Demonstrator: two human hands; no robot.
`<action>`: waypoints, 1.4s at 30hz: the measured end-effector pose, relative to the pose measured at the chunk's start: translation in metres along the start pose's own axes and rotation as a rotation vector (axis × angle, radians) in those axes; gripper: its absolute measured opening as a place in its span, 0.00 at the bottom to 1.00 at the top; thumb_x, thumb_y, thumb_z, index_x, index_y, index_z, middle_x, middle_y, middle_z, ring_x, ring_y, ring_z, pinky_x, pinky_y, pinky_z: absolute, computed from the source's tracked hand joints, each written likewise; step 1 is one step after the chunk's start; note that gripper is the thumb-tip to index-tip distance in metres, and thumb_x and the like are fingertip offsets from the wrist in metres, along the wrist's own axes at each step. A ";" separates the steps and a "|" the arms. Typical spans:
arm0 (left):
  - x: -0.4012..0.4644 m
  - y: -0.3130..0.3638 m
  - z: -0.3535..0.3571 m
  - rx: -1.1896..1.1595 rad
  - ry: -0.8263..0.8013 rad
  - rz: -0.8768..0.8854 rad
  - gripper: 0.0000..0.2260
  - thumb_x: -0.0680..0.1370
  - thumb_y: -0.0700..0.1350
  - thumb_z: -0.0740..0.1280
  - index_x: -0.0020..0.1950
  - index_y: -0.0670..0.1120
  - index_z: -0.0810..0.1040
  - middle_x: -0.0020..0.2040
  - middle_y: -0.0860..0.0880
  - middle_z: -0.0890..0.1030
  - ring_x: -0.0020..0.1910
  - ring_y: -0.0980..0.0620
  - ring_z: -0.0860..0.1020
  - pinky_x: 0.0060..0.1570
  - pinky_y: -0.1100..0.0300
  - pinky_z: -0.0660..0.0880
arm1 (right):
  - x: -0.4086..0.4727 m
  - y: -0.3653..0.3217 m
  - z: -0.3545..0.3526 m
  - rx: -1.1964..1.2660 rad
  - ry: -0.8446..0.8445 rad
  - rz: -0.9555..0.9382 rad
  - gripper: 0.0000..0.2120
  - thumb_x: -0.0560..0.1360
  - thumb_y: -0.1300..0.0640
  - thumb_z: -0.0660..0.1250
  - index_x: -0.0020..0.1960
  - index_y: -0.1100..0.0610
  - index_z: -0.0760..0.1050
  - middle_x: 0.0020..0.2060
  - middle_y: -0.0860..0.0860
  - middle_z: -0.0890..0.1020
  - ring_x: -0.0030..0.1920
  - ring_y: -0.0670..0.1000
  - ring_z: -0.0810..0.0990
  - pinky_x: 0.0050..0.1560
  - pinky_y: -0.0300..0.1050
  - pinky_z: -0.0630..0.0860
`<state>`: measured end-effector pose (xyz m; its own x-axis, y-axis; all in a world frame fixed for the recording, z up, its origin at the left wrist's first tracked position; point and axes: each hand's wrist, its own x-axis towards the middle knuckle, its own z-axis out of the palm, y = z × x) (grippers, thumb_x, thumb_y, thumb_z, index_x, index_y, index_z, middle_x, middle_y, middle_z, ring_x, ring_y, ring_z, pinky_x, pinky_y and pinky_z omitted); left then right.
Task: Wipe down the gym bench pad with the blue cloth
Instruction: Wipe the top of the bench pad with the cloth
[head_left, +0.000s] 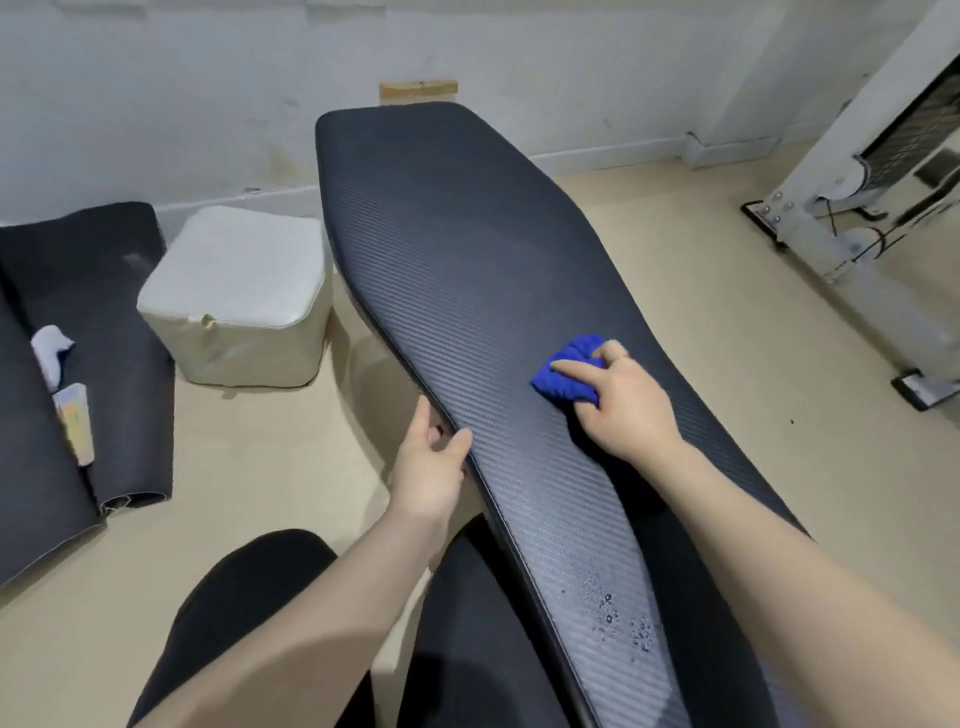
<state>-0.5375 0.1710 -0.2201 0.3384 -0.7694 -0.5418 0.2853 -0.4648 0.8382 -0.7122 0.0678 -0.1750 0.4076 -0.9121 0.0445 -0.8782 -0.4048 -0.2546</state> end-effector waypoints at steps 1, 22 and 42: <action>0.000 0.002 0.000 -0.019 -0.018 -0.002 0.30 0.77 0.43 0.65 0.75 0.59 0.55 0.70 0.48 0.71 0.67 0.52 0.71 0.67 0.50 0.68 | -0.001 0.004 -0.001 -0.016 0.070 0.163 0.22 0.71 0.57 0.62 0.63 0.45 0.75 0.56 0.55 0.72 0.54 0.58 0.76 0.46 0.47 0.75; -0.004 0.007 -0.003 0.066 -0.086 -0.011 0.31 0.79 0.47 0.61 0.75 0.62 0.47 0.76 0.48 0.59 0.71 0.46 0.67 0.69 0.43 0.65 | -0.107 -0.078 0.017 -0.021 0.008 0.069 0.24 0.66 0.55 0.56 0.60 0.48 0.77 0.49 0.57 0.75 0.43 0.60 0.76 0.43 0.49 0.75; -0.002 -0.002 0.015 -0.168 0.050 0.060 0.28 0.80 0.40 0.59 0.77 0.54 0.52 0.75 0.50 0.64 0.73 0.51 0.64 0.74 0.50 0.60 | -0.099 0.027 0.005 0.015 0.231 0.381 0.23 0.68 0.59 0.58 0.61 0.49 0.77 0.54 0.60 0.74 0.52 0.63 0.76 0.54 0.52 0.75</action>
<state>-0.5520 0.1672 -0.2199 0.4025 -0.7689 -0.4968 0.4078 -0.3352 0.8493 -0.7748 0.1476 -0.1915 -0.0125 -0.9872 0.1591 -0.9504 -0.0377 -0.3087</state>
